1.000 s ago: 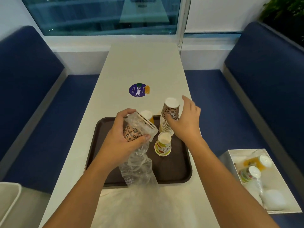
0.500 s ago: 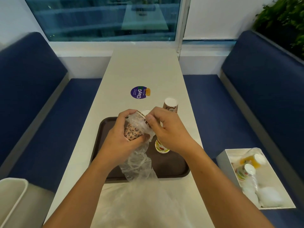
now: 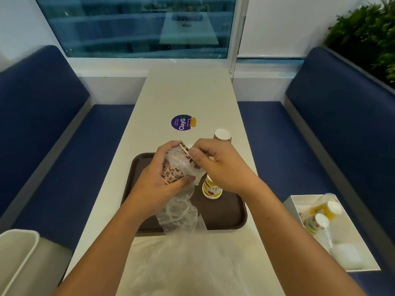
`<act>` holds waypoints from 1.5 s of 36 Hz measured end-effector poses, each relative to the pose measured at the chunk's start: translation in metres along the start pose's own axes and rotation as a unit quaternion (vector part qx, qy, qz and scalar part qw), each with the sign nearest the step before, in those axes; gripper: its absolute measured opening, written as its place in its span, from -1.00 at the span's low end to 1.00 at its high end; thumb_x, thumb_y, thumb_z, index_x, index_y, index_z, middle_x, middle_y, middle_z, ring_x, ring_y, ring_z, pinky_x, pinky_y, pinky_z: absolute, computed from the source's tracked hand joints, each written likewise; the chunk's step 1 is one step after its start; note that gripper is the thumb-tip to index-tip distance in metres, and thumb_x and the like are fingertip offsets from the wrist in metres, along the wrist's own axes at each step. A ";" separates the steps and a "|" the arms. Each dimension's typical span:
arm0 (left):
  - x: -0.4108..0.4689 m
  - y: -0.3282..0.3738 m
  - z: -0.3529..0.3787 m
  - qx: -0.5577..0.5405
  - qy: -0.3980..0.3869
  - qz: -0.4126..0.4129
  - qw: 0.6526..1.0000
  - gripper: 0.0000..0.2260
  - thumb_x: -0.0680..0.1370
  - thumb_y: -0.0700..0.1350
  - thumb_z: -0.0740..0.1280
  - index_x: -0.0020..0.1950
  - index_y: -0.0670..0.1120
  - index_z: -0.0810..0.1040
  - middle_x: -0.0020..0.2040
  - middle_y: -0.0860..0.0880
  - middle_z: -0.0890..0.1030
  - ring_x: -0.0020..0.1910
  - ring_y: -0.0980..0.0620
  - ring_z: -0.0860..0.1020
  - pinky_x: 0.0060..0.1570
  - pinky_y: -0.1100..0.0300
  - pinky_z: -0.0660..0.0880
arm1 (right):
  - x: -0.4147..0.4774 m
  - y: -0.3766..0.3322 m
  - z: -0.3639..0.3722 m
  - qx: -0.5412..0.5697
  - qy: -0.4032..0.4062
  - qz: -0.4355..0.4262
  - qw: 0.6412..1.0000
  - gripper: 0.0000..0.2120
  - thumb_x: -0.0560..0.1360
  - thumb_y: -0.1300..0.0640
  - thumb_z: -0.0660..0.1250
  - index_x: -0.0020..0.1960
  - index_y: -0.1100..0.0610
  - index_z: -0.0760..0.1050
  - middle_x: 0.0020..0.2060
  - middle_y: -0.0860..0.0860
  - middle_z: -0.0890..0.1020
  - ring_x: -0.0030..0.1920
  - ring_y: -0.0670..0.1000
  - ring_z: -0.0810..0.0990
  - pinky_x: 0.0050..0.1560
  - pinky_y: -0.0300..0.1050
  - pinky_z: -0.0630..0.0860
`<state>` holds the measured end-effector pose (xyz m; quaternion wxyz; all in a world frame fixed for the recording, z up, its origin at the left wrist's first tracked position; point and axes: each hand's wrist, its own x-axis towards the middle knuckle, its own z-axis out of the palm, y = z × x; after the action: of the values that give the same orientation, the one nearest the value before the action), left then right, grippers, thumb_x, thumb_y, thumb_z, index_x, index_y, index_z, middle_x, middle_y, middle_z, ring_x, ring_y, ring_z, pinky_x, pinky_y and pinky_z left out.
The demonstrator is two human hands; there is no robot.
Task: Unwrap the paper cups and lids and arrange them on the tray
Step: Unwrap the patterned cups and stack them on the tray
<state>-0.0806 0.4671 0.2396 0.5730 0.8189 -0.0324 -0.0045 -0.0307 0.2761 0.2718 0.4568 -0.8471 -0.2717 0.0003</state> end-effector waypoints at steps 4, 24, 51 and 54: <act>0.000 0.000 -0.004 0.012 0.000 0.008 1.000 -0.30 0.49 -0.03 0.57 0.48 0.36 0.29 0.28 0.30 0.53 0.23 0.17 0.59 0.22 0.02 0.63 | 0.004 -0.002 0.001 -0.030 0.044 0.014 0.999 -0.75 0.71 0.09 0.22 -0.04 0.18 0.57 -0.21 0.03 0.61 -0.18 0.01 0.54 -0.14 0.05 0.49; 0.005 -0.004 -0.009 -0.060 0.004 -0.003 0.998 -0.29 0.42 -0.02 0.59 0.47 0.33 0.36 0.36 0.18 0.51 0.29 0.08 0.58 0.15 0.04 0.66 | 0.019 0.026 -0.019 -0.291 -0.024 -0.153 0.944 -0.21 0.38 0.23 0.62 0.49 -0.04 0.36 0.56 -0.03 0.28 0.32 0.10 0.43 0.17 0.15 0.57; 0.047 -0.022 0.006 -0.064 0.028 -0.025 0.997 -0.33 0.48 -0.15 0.55 0.45 0.30 0.35 0.08 0.51 0.52 0.13 0.40 0.56 -0.04 0.36 0.60 | 0.031 0.191 0.024 0.038 0.184 0.276 0.943 -0.27 0.37 -0.33 0.53 0.46 -0.19 0.39 0.49 -0.11 0.32 0.50 0.07 0.26 0.46 0.21 0.38; 0.048 -0.022 0.008 -0.061 0.027 -0.027 0.997 -0.33 0.46 -0.12 0.55 0.43 0.32 0.35 0.08 0.53 0.51 0.13 0.41 0.56 -0.06 0.37 0.59 | 0.031 0.191 0.024 0.015 0.169 0.284 0.944 -0.30 0.42 -0.24 0.54 0.47 -0.15 0.37 0.50 -0.09 0.32 0.51 0.07 0.21 0.42 0.09 0.31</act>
<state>-0.0318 0.4642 0.2178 0.6222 0.7828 0.0055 0.0001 0.0772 0.2256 0.1180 0.4896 -0.8698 0.0609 -0.0093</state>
